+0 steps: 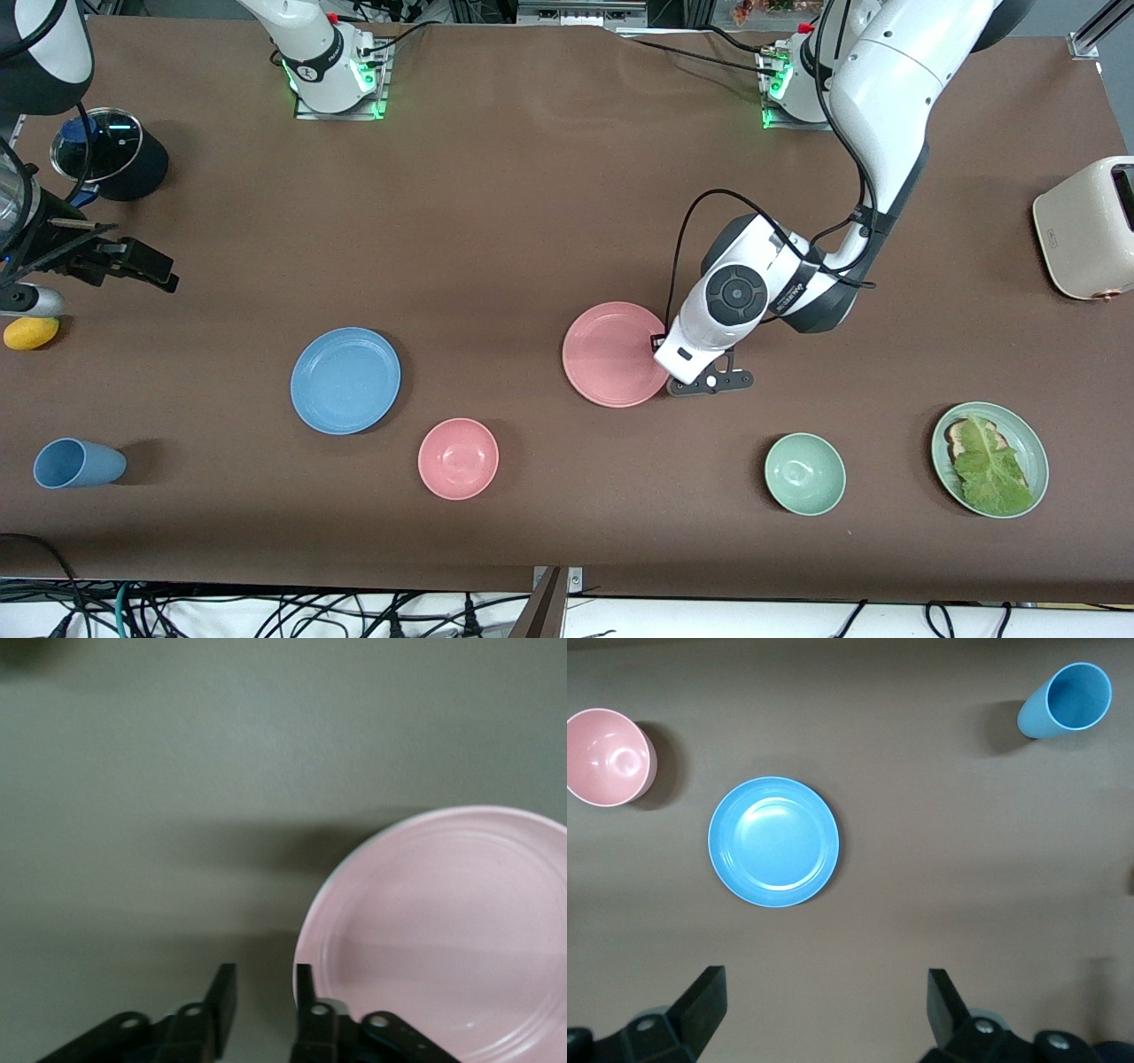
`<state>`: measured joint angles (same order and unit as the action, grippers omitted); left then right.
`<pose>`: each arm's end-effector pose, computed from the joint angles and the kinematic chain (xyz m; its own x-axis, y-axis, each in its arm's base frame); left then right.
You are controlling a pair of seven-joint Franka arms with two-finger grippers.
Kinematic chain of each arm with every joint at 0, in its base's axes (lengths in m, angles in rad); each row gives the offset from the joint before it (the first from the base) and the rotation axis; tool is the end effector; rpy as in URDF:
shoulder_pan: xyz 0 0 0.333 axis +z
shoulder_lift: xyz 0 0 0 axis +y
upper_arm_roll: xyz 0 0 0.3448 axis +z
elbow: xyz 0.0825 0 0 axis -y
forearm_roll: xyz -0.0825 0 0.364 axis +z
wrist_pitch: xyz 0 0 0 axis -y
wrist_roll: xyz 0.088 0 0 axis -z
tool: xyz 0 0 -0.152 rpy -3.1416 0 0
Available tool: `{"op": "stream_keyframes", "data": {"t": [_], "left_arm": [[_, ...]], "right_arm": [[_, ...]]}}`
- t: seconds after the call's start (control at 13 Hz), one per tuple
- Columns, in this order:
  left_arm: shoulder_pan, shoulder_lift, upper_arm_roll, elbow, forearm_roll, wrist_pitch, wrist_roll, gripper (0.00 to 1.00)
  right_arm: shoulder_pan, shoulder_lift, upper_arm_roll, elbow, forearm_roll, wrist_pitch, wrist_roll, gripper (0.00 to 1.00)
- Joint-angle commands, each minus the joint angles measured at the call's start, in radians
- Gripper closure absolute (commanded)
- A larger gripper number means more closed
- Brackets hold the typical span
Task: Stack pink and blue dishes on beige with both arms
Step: 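Open the left gripper to release the pink plate, then retract the left gripper while the right gripper reaches the blue plate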
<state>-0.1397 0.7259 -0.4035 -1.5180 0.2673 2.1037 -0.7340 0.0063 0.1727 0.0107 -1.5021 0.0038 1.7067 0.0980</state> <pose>0.6288 -0.3047 0.2393 0.9882 0.1266 -0.0858 0.1257 -0.9919 -0.0160 0.6038 0.0103 0.5537 0.9962 -0.0816 0.0312 -0.0814 -0.9966 -0.0087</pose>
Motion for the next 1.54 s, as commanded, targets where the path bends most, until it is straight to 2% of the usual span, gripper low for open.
{"op": "stream_keyframes", "data": {"t": [0.0,0.31,0.54,0.77,0.92,1.15,1.46], "left_arm": [[0.029,0.0,0.002,0.016,0.039,-0.017,-0.007,0.0],[0.093,-0.023,0.0,0.006,0.039,-0.051,0.063,0.0],[0.182,-0.058,-0.003,-0.014,0.038,-0.097,0.188,0.0],[0.264,-0.085,-0.003,-0.025,0.038,-0.143,0.316,0.0],[0.323,-0.111,-0.003,-0.025,0.035,-0.171,0.393,0.0],[0.4,-0.151,-0.006,-0.018,0.026,-0.226,0.441,0.0],[0.451,-0.21,-0.005,-0.007,0.023,-0.306,0.449,0.0]], "right_arm": [[-0.011,0.004,0.006,0.013,0.018,0.002,-0.012,0.0],[-0.031,0.005,0.006,0.01,0.01,-0.009,-0.043,0.0],[-0.034,0.066,0.006,0.01,0.018,0.019,-0.156,0.0],[-0.032,0.158,0.006,0.01,0.019,0.108,-0.152,0.0],[-0.029,0.255,0.008,0.01,0.018,0.166,-0.152,0.0],[-0.023,0.394,0.011,0.01,0.019,0.313,-0.152,0.0],[-0.011,0.499,0.02,0.005,0.022,0.412,-0.149,0.0]]}}
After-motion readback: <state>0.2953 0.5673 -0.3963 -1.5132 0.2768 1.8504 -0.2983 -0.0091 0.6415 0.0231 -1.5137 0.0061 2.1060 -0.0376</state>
